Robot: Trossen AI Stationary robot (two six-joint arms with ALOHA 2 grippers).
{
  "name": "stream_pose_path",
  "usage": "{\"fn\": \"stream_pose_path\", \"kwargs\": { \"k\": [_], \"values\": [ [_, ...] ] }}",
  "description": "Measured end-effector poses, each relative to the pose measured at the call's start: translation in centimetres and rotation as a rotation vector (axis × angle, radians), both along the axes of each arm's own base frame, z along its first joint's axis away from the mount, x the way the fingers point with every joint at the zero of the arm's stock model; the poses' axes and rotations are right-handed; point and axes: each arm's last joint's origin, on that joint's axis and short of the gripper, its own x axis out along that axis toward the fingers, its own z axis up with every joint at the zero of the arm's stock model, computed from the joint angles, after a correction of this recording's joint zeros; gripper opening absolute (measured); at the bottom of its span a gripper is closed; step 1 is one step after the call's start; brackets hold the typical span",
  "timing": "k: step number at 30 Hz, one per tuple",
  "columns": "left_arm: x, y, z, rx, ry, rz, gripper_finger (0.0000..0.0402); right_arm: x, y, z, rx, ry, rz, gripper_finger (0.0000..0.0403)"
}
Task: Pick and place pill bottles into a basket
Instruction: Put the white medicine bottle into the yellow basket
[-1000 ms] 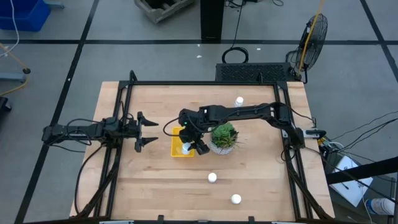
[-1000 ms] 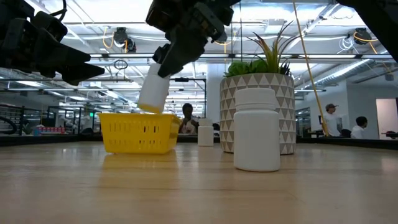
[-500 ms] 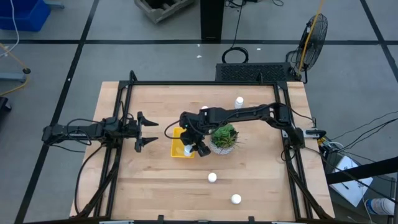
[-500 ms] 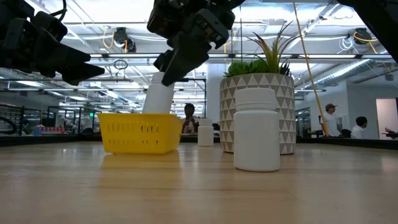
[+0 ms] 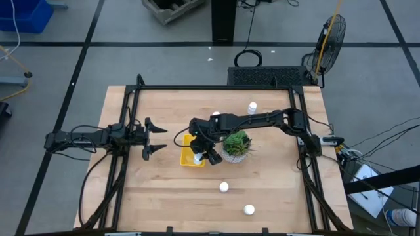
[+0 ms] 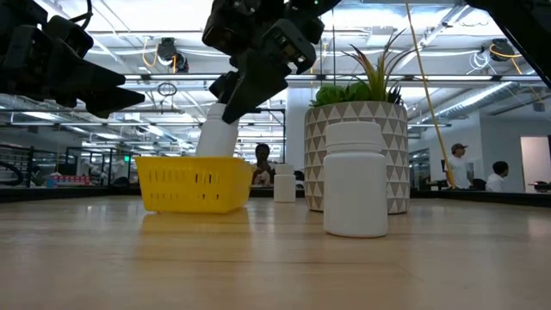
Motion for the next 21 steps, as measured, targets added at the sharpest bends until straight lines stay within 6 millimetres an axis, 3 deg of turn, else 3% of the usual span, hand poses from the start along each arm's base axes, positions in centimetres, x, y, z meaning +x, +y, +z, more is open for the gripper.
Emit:
{"fn": "stream_pose_path", "kwargs": {
  "k": [7,21],
  "values": [
    [0.0,0.0,0.0,0.000,0.000,0.000,0.0324,0.5,-1.3,-1.3,-0.018,0.002,-0.009,0.0160],
    [0.0,0.0,0.0,0.000,0.000,0.000,0.0324,-0.2,-4.8,-1.3,-0.112,0.036,-0.098,0.0160]
  ]
}}
